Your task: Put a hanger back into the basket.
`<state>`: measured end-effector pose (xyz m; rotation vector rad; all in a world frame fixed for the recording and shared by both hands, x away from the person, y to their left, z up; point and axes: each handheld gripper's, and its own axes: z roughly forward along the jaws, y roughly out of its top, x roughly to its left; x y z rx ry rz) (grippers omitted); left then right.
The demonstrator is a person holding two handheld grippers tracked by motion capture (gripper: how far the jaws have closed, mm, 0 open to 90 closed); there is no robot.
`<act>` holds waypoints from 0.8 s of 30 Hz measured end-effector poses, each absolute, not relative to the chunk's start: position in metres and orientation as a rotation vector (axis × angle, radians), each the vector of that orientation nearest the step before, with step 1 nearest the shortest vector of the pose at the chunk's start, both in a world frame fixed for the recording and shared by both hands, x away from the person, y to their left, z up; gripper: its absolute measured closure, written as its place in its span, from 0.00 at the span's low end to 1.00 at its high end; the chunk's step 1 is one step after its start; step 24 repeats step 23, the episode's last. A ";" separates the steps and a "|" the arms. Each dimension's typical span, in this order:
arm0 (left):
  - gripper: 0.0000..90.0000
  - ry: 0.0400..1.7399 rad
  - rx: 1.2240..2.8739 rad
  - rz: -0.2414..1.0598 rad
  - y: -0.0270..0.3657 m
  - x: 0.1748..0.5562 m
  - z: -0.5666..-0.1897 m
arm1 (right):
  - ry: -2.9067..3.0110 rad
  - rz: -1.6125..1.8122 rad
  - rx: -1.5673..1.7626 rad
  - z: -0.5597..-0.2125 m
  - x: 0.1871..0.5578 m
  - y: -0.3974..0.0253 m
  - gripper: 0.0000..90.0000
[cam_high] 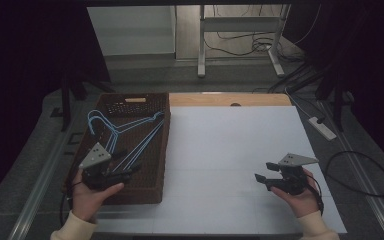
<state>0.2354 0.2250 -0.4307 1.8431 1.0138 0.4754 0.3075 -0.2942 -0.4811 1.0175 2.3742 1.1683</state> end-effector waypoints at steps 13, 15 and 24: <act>0.33 1.005 1.879 0.437 0.215 0.229 -0.448 | 2.375 1.234 0.965 -0.484 0.299 -0.297 0.37; 0.33 1.008 1.873 0.437 0.216 0.228 -0.448 | 2.375 1.239 0.957 -0.484 0.299 -0.297 0.37; 0.33 1.009 1.866 0.442 0.219 0.228 -0.446 | 2.365 1.250 0.943 -0.483 0.298 -0.297 0.36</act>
